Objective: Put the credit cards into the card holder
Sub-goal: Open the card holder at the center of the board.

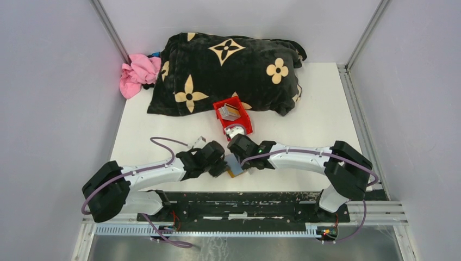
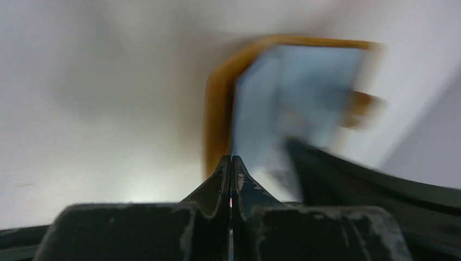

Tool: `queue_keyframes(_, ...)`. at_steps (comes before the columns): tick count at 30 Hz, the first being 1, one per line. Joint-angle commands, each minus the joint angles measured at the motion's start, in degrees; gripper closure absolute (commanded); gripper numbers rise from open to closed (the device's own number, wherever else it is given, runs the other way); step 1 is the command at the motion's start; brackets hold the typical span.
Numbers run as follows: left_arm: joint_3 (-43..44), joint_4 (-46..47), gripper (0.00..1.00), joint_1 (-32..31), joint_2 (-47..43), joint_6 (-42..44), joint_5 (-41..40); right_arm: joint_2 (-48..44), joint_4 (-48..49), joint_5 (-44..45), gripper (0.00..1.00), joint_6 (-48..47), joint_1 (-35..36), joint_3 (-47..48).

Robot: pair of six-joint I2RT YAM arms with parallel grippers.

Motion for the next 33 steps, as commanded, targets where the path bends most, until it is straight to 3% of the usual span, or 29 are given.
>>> queue_keyframes(1, -6.39, -18.47, 0.97, -0.56, 1.60, 1.88, -0.85, -3.91, 3.15, -1.38, 0.99, 4.24, -3.79, -0.76)
queue_keyframes(9, -8.48, -18.48, 0.97, -0.69, 0.66, 0.76, -0.55, -4.16, 4.11, -3.37, 0.99, 4.41, -6.52, -1.13)
queue_keyframes(17, -3.49, -17.92, 0.97, -0.72, 1.01, 1.07, -3.59, -3.35, 4.62, -4.50, 0.99, 4.31, -7.39, -0.85)
queue_keyframes(27, 4.58, -3.05, 0.89, -0.86, 2.66, 2.84, -9.50, -3.39, 3.81, -4.89, 0.99, 3.13, -8.41, -0.12)
queue_keyframes(33, 11.11, 0.00, 0.88, -0.90, 8.98, 6.43, -10.33, -3.17, 4.09, -5.43, 0.99, 2.69, -9.04, 0.07)
